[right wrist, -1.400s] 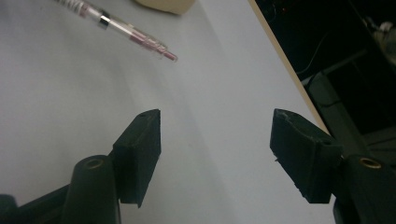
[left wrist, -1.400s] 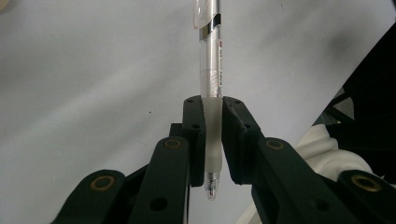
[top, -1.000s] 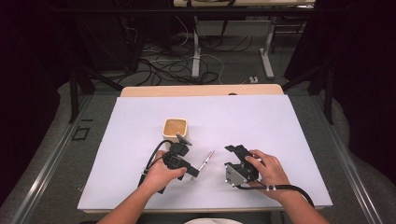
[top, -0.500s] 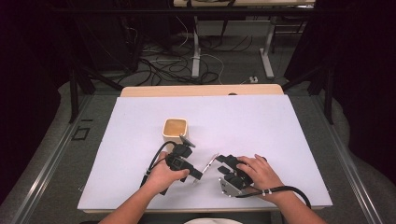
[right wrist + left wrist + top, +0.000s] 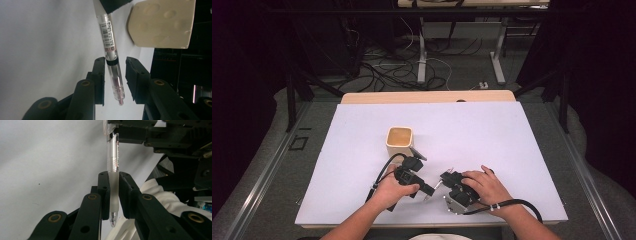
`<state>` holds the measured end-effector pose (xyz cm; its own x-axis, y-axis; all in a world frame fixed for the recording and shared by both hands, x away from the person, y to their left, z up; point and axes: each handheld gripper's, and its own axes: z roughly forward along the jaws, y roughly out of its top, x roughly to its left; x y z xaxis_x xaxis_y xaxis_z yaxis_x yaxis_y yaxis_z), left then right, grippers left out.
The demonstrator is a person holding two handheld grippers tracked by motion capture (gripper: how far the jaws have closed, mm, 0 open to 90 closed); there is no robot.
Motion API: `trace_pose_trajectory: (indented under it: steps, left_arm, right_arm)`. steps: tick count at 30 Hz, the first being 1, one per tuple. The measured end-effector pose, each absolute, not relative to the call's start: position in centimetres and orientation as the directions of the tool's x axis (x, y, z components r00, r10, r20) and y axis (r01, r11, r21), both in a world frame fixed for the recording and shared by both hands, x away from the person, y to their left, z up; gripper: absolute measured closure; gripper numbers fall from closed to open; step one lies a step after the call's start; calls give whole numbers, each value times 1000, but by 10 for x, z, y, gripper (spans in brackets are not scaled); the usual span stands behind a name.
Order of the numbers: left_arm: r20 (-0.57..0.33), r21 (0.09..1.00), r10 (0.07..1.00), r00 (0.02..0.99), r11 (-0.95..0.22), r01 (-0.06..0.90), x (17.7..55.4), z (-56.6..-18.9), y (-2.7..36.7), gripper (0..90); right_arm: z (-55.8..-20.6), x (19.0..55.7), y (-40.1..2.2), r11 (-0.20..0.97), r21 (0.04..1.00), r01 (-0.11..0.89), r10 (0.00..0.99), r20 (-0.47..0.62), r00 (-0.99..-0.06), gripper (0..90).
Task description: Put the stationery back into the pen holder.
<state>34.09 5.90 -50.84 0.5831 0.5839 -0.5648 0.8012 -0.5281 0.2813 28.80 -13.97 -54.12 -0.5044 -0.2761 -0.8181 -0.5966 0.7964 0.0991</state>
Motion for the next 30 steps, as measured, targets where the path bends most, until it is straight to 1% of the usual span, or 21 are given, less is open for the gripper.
trace_pose_trajectory:
  steps: [1,5,13,19,22,24,30]
  left_arm:
    - [-566,281,583,583,-529,801,341,-508,59,801]
    - [-573,280,579,580,-527,802,341,-508,58,801]
    - [-582,284,569,581,-528,800,340,-508,56,801]
    - [-584,283,568,580,-527,801,341,-508,55,800]
    - [-585,284,565,582,-529,800,341,-509,55,800]
    - [-586,287,565,581,-526,801,341,-509,55,799]
    - [-585,292,568,579,-518,804,342,-509,57,789]
  right_arm:
    - [-543,289,-139,781,109,-615,-269,-830,-489,702]
    - [-543,287,-138,792,80,-605,-292,-820,-492,716]
    - [-544,287,-135,776,15,-631,-342,-830,-440,725]
    - [-546,285,-135,778,-7,-628,-361,-823,-439,783]
    - [-547,285,-136,781,-15,-625,-371,-816,-443,792]
    - [-546,285,-135,775,-32,-631,-384,-817,-431,793]
    - [-546,285,-136,779,-29,-626,-382,-815,-437,793]
